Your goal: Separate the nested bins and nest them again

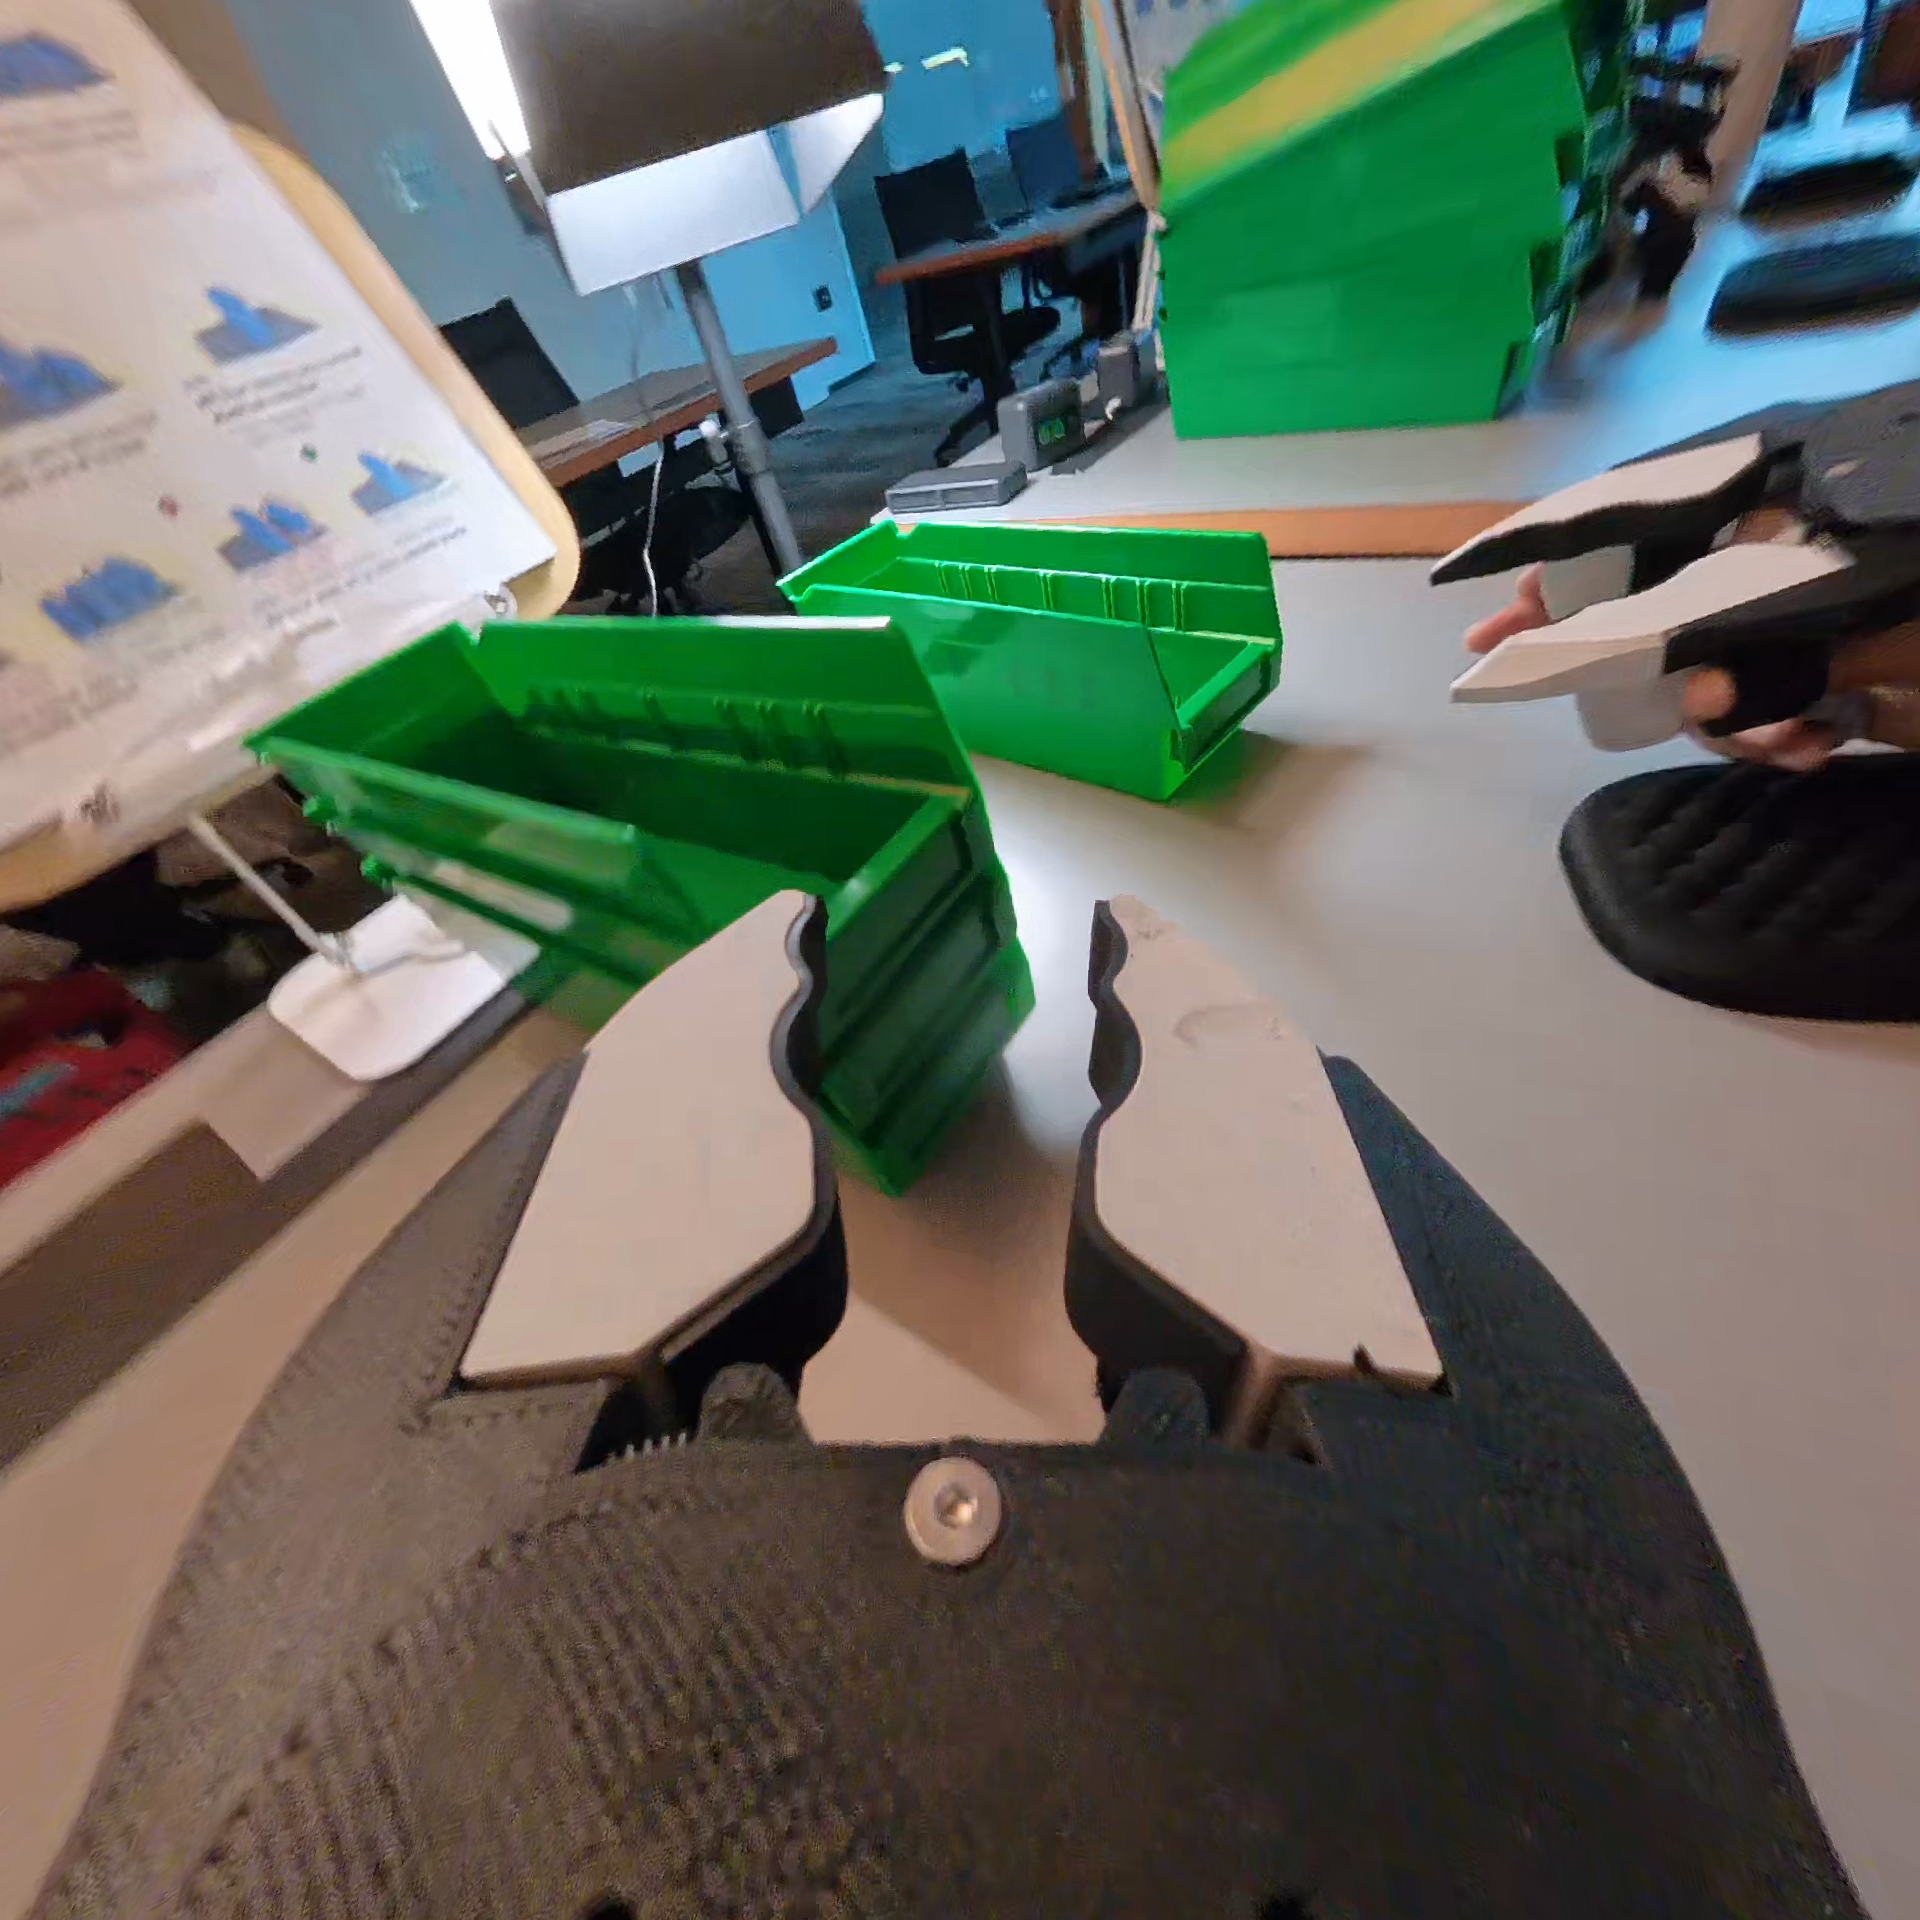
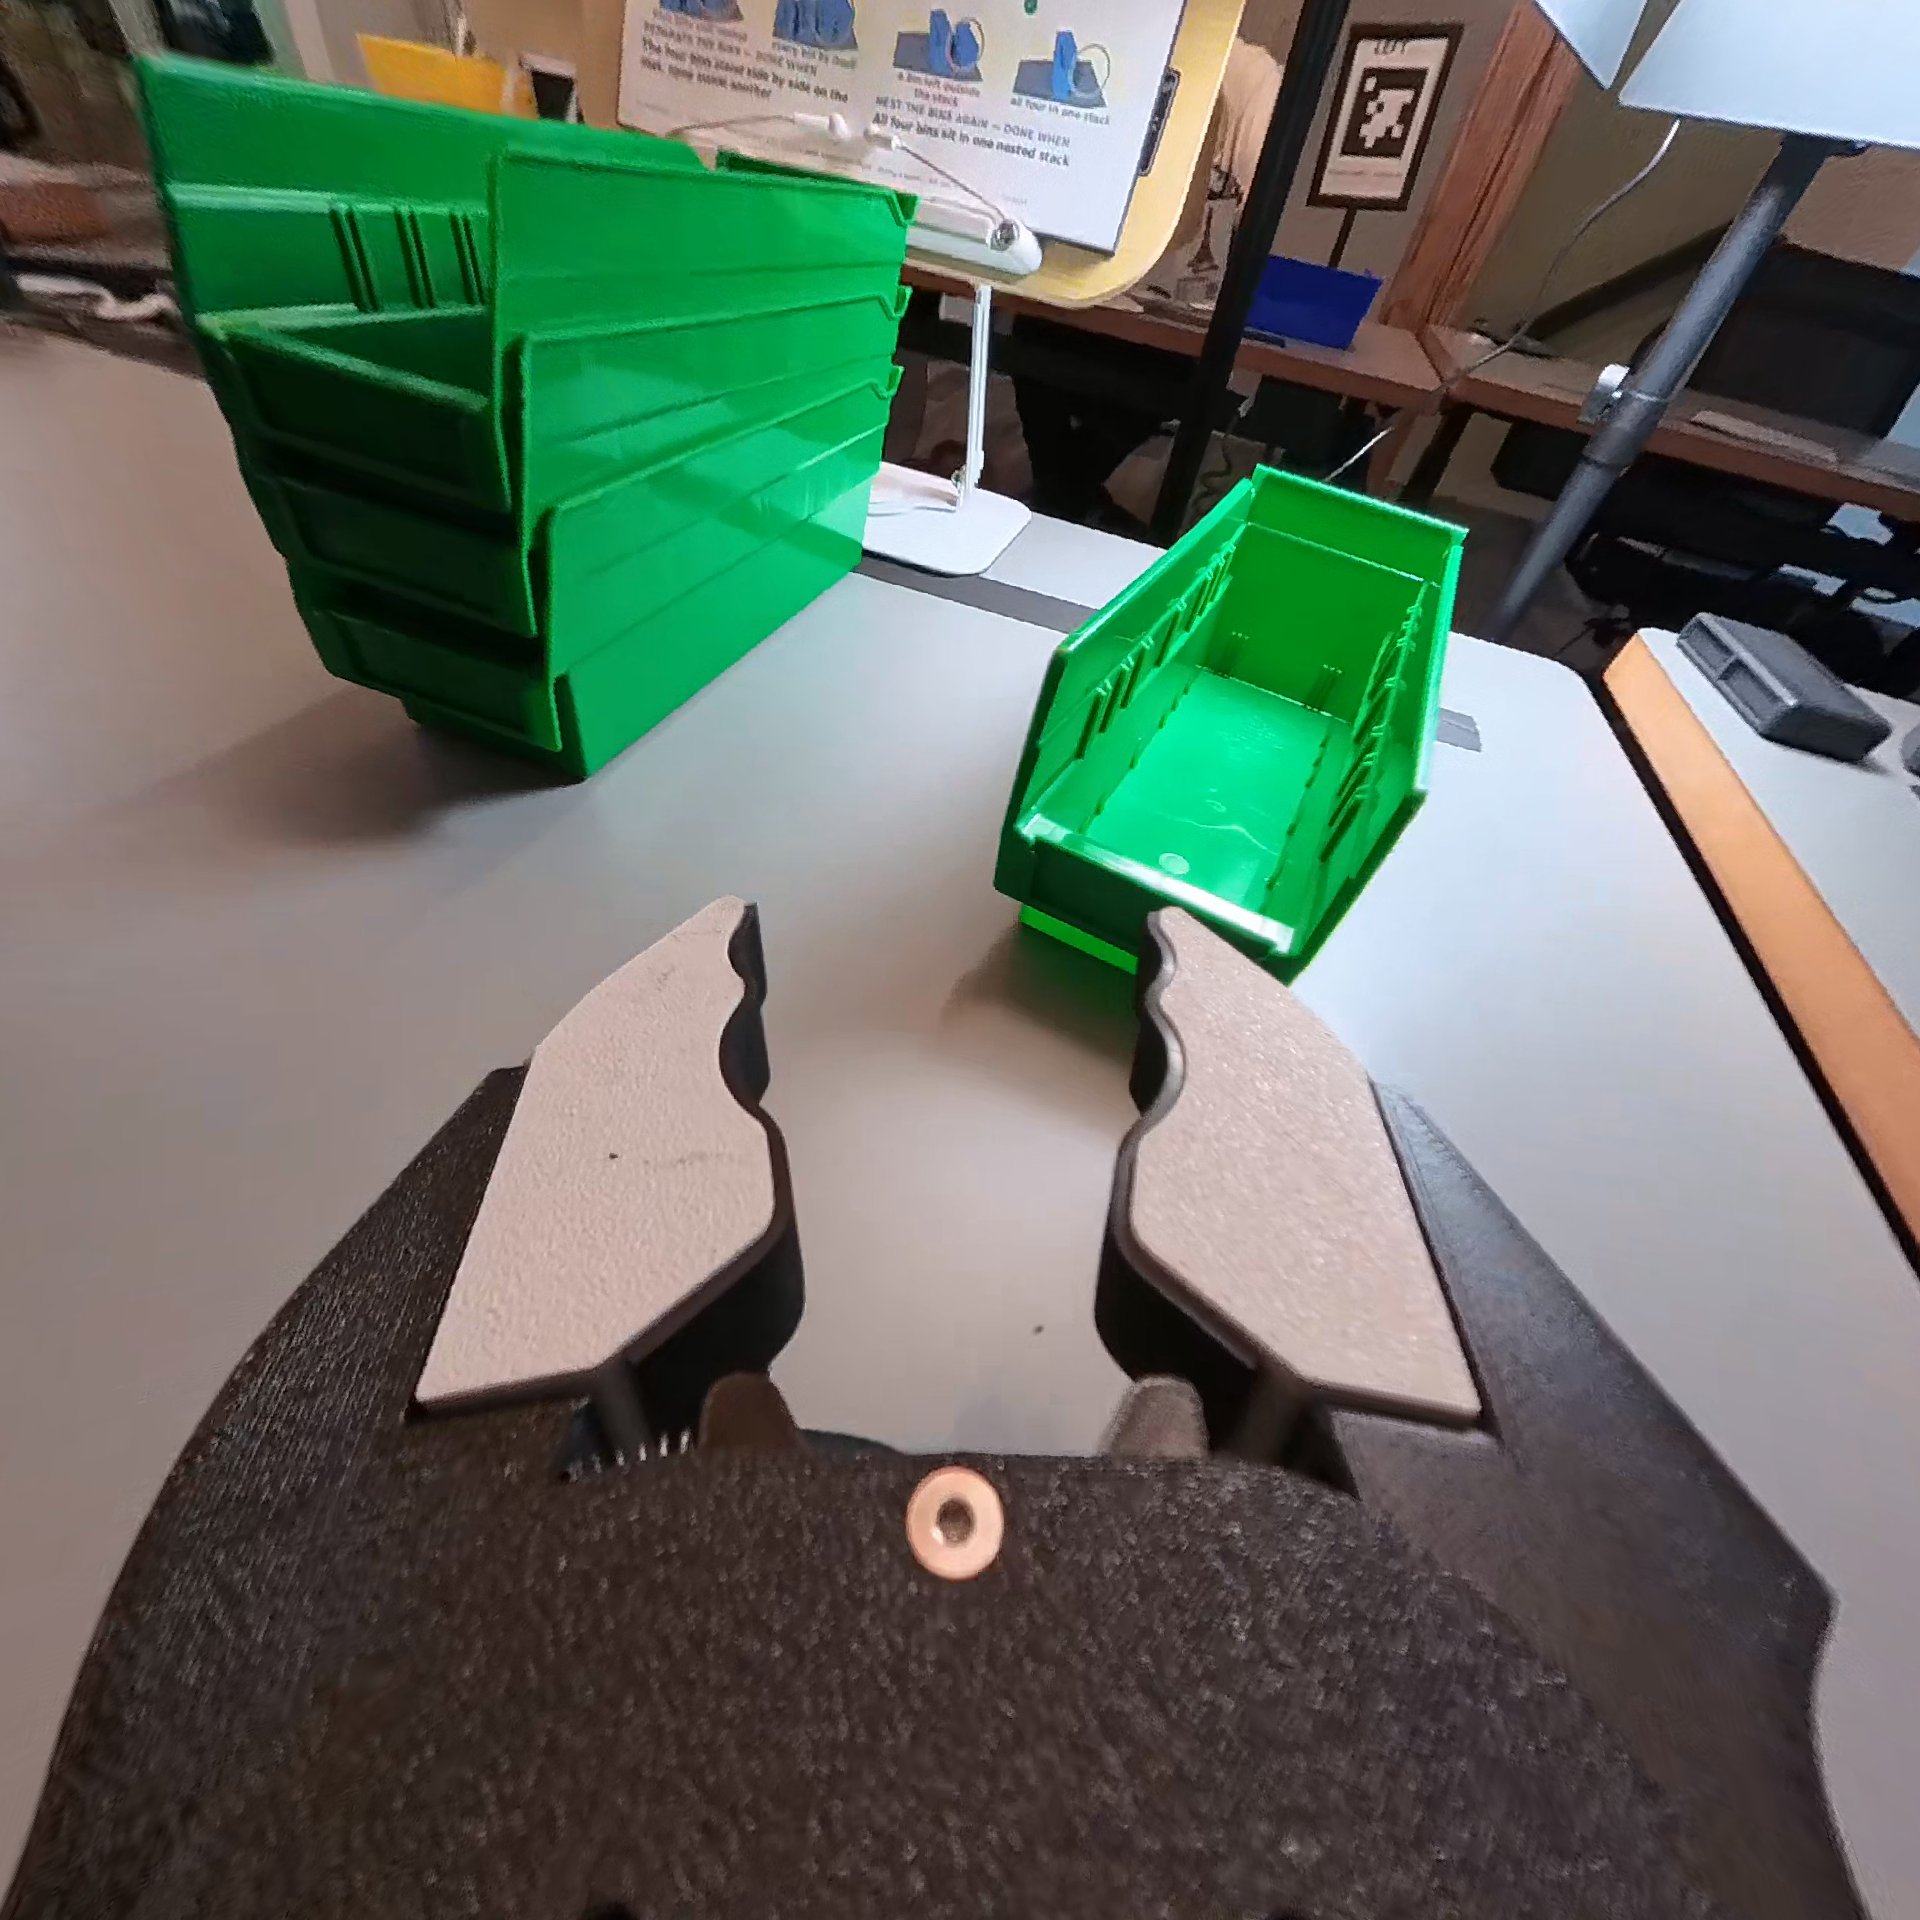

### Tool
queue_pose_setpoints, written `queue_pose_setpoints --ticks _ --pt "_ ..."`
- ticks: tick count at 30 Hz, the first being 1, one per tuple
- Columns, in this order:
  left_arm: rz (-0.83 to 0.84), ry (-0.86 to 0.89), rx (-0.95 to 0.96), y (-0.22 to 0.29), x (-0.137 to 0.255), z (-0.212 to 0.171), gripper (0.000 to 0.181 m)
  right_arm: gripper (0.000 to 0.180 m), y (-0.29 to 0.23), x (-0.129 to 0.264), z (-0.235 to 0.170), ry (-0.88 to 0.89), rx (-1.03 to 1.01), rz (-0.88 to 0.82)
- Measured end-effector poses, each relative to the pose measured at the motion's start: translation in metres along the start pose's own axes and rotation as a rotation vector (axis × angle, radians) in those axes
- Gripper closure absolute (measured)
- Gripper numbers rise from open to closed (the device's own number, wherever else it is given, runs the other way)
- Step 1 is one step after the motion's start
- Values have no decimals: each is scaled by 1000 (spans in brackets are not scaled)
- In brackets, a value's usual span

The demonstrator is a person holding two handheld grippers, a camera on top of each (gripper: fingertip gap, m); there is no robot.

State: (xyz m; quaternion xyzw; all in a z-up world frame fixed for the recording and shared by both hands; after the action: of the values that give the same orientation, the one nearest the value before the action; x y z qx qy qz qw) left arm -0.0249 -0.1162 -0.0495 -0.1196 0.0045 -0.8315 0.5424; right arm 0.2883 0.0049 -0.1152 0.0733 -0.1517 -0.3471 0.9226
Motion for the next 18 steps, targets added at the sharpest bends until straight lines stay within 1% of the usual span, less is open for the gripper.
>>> queue_pose_setpoints --ticks 2,5,8,10,12,15,18 --pt "0 12 98 -6 19 -13 130 114 8 -8 0 -48 73 26" --pt "12 15 218 -13 40 -33 128 109 18 -28 -2 -137 244 107" --pt "80 1 221 -20 51 -55 127 107 25 -53 -1 -235 430 166" --pt "95 -12 242 -23 53 -69 126 107 29 -71 3 -291 584 180" --pt "129 -39 208 -28 52 -80 126 107 32 -88 1 -378 705 223" --pt "140 -65 216 -33 49 -88 126 106 36 -112 -7 -535 819 277" --pt "139 -63 225 -32 50 -91 126 115 37 -129 -16 -623 895 289"
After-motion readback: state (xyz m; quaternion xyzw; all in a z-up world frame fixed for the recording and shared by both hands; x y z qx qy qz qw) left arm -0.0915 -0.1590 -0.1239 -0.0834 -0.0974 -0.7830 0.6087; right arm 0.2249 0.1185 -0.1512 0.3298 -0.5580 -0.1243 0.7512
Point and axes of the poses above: each gripper's, where its closed fingertips meet, x back along the fingers, z out of its top, y = z × x across the jaws, the point moved 8 cm from there along x, back along the fingers, and after that the axes turned 5 degrees about x, right-handed, at the moved point
